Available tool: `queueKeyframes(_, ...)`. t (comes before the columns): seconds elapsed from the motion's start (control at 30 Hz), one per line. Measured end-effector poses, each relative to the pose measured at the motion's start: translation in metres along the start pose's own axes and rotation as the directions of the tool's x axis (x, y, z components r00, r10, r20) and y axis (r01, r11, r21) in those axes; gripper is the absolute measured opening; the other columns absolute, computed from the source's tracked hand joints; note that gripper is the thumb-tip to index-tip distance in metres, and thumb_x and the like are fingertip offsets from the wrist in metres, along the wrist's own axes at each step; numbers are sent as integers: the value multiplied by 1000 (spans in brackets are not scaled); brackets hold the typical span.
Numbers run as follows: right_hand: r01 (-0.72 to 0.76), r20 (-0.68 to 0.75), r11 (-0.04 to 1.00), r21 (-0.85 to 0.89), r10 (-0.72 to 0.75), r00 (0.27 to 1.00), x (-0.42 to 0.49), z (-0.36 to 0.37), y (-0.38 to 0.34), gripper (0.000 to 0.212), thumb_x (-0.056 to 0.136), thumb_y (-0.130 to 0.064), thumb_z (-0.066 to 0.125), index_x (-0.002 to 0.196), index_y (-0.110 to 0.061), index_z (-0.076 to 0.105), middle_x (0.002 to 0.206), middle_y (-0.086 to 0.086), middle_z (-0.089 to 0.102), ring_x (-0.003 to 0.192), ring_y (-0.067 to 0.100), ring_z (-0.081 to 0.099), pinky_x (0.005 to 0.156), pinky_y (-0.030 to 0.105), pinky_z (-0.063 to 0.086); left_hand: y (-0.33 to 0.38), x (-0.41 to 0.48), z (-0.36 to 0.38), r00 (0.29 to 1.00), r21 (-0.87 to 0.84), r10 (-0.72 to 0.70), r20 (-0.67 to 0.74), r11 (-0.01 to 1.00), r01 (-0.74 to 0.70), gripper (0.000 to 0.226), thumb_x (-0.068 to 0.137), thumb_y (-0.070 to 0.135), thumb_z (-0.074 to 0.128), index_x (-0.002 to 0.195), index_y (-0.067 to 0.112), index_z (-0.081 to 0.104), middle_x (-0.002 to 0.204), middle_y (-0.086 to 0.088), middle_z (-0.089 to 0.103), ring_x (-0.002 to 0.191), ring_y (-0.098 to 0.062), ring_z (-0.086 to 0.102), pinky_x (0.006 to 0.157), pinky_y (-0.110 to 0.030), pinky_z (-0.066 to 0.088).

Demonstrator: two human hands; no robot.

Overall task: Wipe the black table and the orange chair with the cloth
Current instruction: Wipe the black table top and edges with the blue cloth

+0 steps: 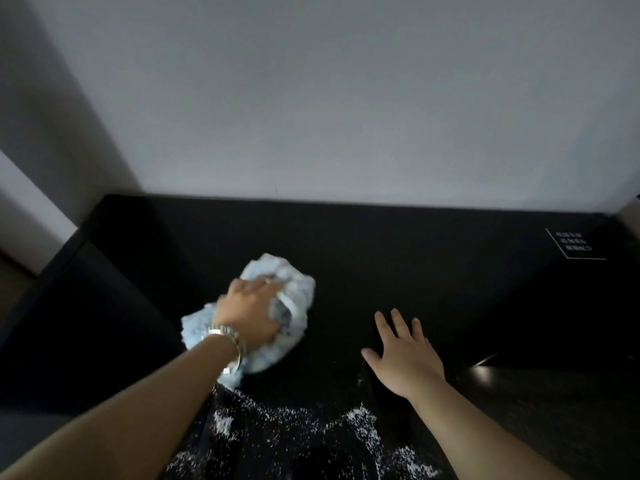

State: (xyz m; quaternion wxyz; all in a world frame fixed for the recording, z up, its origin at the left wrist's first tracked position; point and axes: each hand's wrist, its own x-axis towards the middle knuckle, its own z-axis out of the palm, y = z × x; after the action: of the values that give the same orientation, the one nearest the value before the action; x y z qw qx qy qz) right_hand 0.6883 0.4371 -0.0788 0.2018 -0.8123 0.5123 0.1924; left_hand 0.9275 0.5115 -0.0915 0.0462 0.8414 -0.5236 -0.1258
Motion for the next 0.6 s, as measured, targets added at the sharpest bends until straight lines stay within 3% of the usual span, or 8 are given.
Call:
queueKeyframes(0.1,-13,-2,1000,-2,13,1000,1,2,-1,70,96,-56,30,150,-31,-6,158,-2,-13,145,31,-8,117,44,11,33,17,-11,944,-62,-328,-31,943,326,47,81,44,49,126,40,40,134,12,39,125,-22,35,87,-40,42)
queueKeyframes(0.13,-14,-5,1000,3,14,1000,1,2,-1,70,96,-55,30,150,-31,-6,159,-2,-13,145,31,-8,117,44,11,55,17,-10,935,-75,-354,-5,933,353,49,81,42,52,128,35,42,134,8,40,126,-23,35,88,-41,42)
queueKeyframes(0.17,-13,-6,1000,11,13,1000,0,2,-1,69,96,-54,31,151,-31,-5,159,-2,-12,145,31,-8,117,43,11,80,10,-7,952,-74,-305,11,950,305,50,81,41,53,129,32,41,135,4,39,126,-24,36,90,-42,41)
queueKeyframes(0.27,0,0,999,44,0,1000,-2,1,2,69,97,-48,34,151,-29,-6,159,-4,-12,146,28,-9,118,41,11,123,-31,14,993,3,86,87,996,-86,58,81,43,55,134,32,33,141,4,33,129,-26,29,97,-47,37)
queueKeyframes(0.33,6,0,999,48,-6,1000,-2,1,3,69,97,-47,34,151,-30,-7,159,-4,-13,146,29,-10,118,40,11,107,-39,15,984,10,162,72,987,-163,60,83,41,53,138,36,29,144,9,31,130,-25,27,99,-45,36)
queueKeyframes(0.47,-8,2,999,31,8,1000,0,0,1,69,96,-54,32,150,-32,-5,158,-3,-14,145,30,-9,117,43,10,43,-34,9,996,-68,-86,-12,994,85,58,84,40,50,137,47,26,142,18,31,128,-20,29,97,-42,39)
queueKeyframes(0.6,-19,22,999,34,18,1000,0,0,1,70,95,-57,31,150,-33,-6,158,-4,-15,145,30,-10,117,44,10,-19,-47,1,946,-148,-321,-40,939,312,52,82,43,52,131,47,35,139,20,37,124,-22,33,94,-45,41)
